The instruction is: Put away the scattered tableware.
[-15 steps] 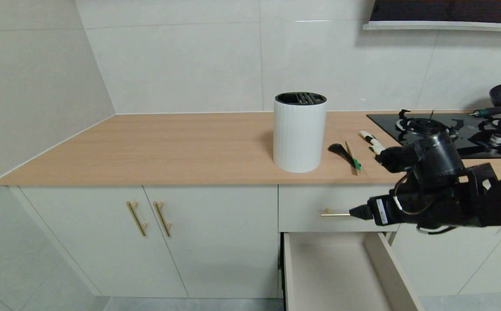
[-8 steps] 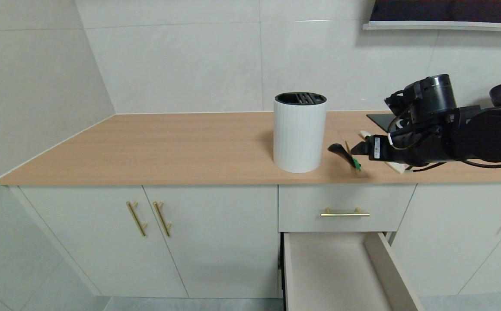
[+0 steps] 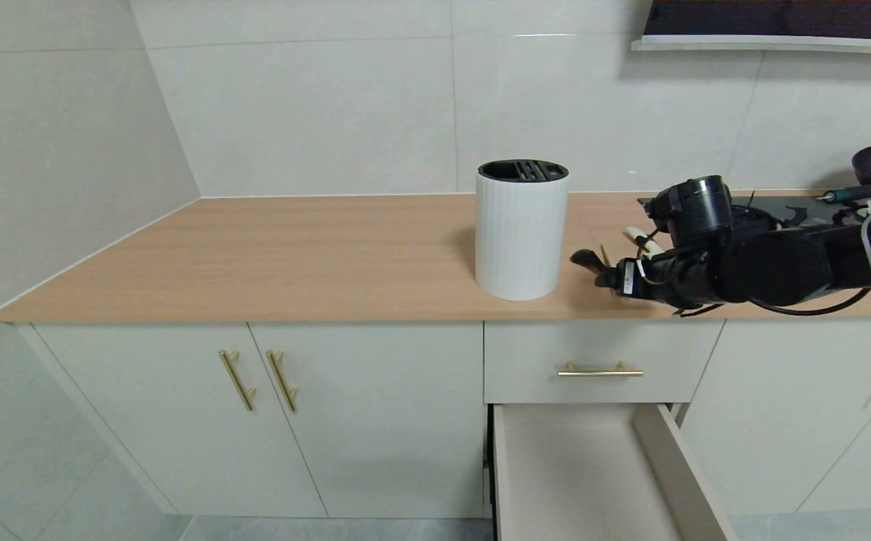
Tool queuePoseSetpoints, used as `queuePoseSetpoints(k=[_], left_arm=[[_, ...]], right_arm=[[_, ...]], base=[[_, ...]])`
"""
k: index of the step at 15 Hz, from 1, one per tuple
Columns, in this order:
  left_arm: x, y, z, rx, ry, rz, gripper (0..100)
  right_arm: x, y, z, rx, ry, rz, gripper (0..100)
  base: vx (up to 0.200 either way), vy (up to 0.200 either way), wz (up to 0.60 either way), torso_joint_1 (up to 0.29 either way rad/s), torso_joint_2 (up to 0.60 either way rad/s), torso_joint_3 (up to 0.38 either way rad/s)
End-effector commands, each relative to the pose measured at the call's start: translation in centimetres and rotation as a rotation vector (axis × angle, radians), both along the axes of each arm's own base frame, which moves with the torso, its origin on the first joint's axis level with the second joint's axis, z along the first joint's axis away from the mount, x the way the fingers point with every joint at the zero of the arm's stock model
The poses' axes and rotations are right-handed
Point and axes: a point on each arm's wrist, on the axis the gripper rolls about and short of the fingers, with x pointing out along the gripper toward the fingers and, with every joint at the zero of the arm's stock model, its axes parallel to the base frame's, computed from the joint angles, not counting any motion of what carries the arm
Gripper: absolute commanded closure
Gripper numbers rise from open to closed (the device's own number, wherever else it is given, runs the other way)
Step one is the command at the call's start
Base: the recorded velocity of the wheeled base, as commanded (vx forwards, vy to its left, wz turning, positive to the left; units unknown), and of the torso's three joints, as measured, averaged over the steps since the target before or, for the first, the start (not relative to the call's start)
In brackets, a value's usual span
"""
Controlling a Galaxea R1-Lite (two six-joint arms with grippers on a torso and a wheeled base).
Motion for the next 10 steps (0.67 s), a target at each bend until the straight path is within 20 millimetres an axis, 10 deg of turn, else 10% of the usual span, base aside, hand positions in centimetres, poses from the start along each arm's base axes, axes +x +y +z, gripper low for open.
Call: queuePoseSetpoints(k=[1, 10], left_arm=[[0.0, 0.0, 0.0, 0.000, 0.002, 0.001, 0], [0.0, 0.0, 0.0, 0.000, 0.002, 0.001, 0]], right_arm=[[1.2, 0.5, -2.1, -0.018, 0.011, -0.015, 0], [3.0, 0.3, -3.0, -0.020, -0.082, -0.020, 0]], base=[[0.000, 0.000, 0.00, 0.000, 0.00, 0.000], [0.000, 0.000, 0.00, 0.000, 0.00, 0.000]])
